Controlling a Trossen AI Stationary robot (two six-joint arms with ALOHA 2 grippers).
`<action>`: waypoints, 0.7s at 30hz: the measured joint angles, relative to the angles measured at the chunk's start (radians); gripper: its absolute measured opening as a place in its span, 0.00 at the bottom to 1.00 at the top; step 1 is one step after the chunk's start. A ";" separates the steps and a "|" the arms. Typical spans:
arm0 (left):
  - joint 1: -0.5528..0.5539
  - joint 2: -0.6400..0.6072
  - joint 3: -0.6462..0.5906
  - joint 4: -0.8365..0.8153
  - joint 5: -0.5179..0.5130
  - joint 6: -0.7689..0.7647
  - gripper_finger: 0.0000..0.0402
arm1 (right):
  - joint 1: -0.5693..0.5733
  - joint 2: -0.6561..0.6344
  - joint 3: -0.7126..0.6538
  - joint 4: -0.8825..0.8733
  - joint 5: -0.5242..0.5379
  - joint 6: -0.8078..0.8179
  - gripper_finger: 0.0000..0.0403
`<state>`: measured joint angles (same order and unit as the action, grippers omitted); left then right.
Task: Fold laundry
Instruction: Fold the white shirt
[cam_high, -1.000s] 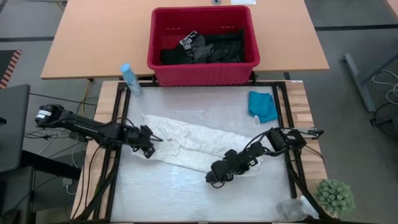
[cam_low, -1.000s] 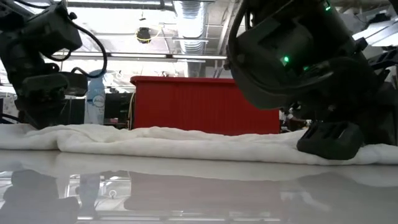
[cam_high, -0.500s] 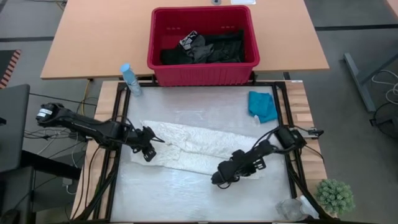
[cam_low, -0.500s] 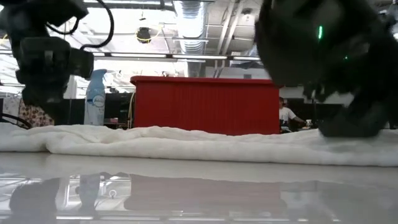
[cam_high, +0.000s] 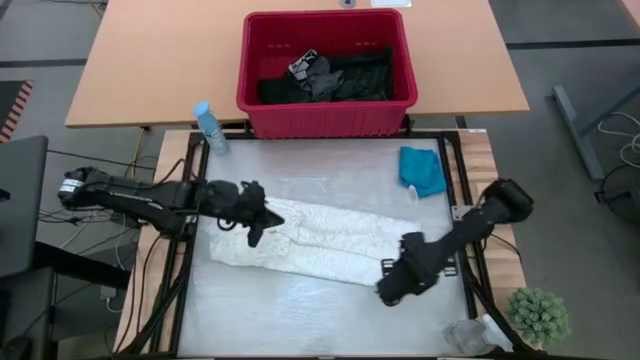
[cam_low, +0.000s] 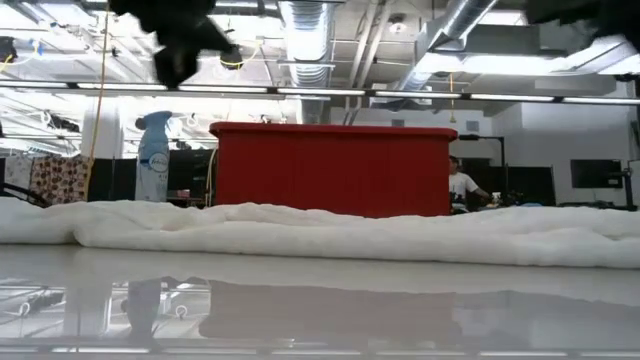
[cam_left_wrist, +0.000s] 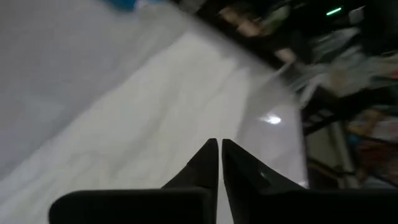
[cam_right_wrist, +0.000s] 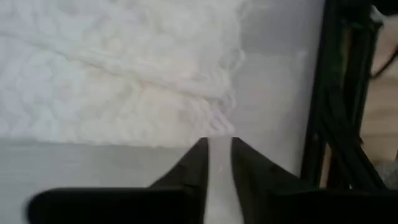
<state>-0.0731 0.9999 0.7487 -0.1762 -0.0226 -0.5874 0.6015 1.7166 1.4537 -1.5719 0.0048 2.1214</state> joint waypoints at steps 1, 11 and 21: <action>0.015 0.010 0.005 0.038 0.039 0.009 0.04 | 0.016 -0.019 -0.011 0.000 0.000 0.033 0.31; 0.094 0.220 0.009 0.439 0.318 -0.002 0.32 | 0.043 -0.190 -0.217 0.084 -0.018 0.224 0.81; 0.113 0.433 0.010 0.667 0.359 -0.141 0.46 | -0.071 -0.226 -0.497 0.328 0.025 0.224 0.86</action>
<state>0.0396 1.4334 0.7582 0.4906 0.3367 -0.7287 0.5310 1.4910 0.9566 -1.2441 0.0296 2.3455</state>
